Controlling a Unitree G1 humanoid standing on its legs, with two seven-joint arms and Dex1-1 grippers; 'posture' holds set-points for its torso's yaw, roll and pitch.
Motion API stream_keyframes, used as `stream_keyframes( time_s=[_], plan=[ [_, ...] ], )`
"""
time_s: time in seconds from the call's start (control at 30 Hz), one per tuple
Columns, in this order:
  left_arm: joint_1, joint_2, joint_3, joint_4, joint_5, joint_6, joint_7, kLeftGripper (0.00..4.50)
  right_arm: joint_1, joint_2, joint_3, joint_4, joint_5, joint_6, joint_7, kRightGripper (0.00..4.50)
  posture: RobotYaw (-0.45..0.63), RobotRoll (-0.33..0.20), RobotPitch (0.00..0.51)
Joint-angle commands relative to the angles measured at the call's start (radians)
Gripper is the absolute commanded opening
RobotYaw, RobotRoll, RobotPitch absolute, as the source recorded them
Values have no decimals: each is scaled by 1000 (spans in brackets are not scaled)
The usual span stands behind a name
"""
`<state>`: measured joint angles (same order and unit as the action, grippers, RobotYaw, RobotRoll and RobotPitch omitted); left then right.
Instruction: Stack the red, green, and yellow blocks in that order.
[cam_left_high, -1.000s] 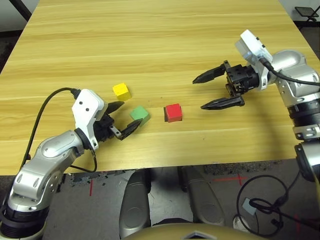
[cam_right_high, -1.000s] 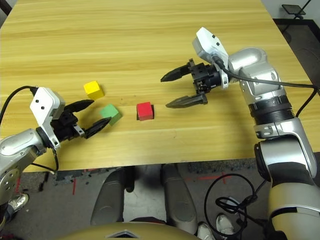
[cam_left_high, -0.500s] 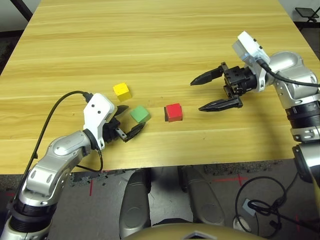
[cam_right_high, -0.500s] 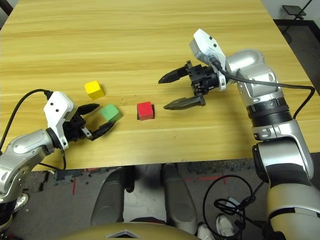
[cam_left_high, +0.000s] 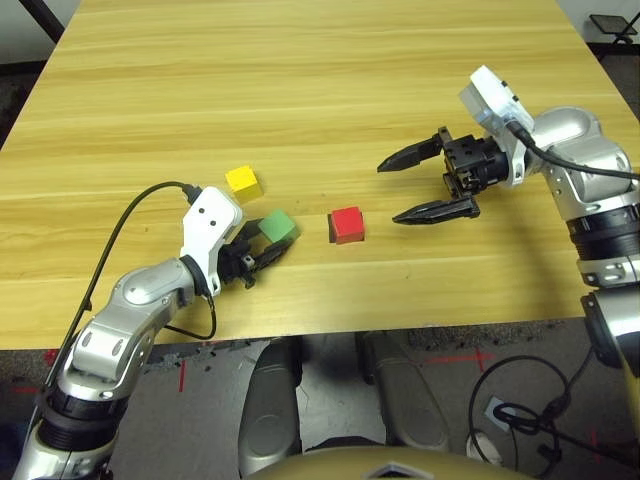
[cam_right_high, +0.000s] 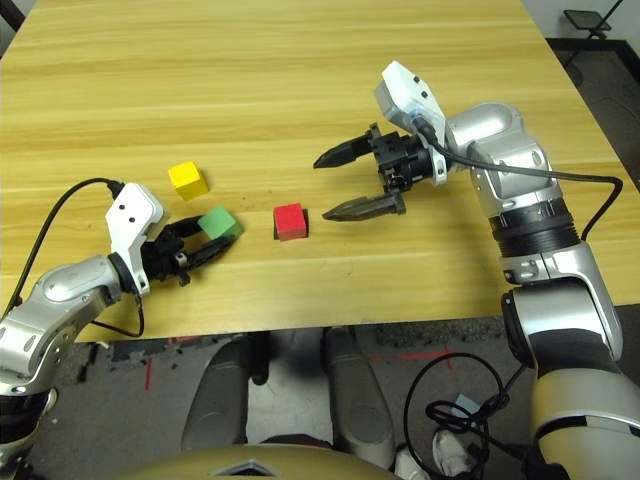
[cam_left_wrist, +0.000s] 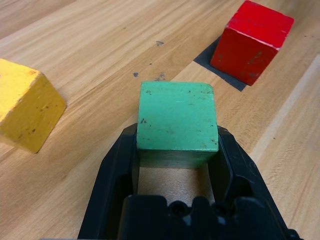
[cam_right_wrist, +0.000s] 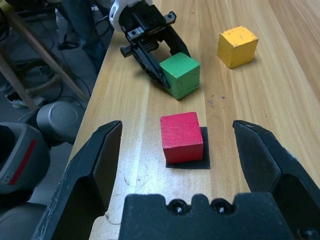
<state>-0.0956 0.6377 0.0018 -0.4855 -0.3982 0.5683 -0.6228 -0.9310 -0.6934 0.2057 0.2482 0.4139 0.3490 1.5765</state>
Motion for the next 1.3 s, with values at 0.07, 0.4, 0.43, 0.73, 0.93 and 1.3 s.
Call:
stream_keyframes(
  time_s=[0.07, 0.4, 0.43, 0.73, 0.93, 1.3],
  plan=[
    [-117, 89, 42, 41, -48, -74, -178, 2049, 17, -12, -19, 0, -9, -10, 15, 4500, 94, -126, 289],
    [-443, 127, -67, 257, -87, -144, -508, 2049, 72, -35, -13, -7, -18, -29, 36, 4500, 64, -115, 277],
    [-464, 98, -93, 273, -79, -145, -505, 2049, 81, -37, -15, -14, -18, -27, 33, 4500, 59, -114, 277],
    [-518, -61, -198, 379, -4, -160, -480, 2049, 112, -64, -39, -78, -10, 15, 6, 4500, 2, -123, 274],
    [-510, -68, -214, 362, 14, -139, -476, 2049, 125, -71, -47, -108, -3, 37, -10, 4500, -5, -121, 280],
    [-520, -60, -227, 345, 48, -117, -473, 2049, 129, -60, -48, -129, 2, 56, -32, 4500, -2, -109, 288]
  ],
)
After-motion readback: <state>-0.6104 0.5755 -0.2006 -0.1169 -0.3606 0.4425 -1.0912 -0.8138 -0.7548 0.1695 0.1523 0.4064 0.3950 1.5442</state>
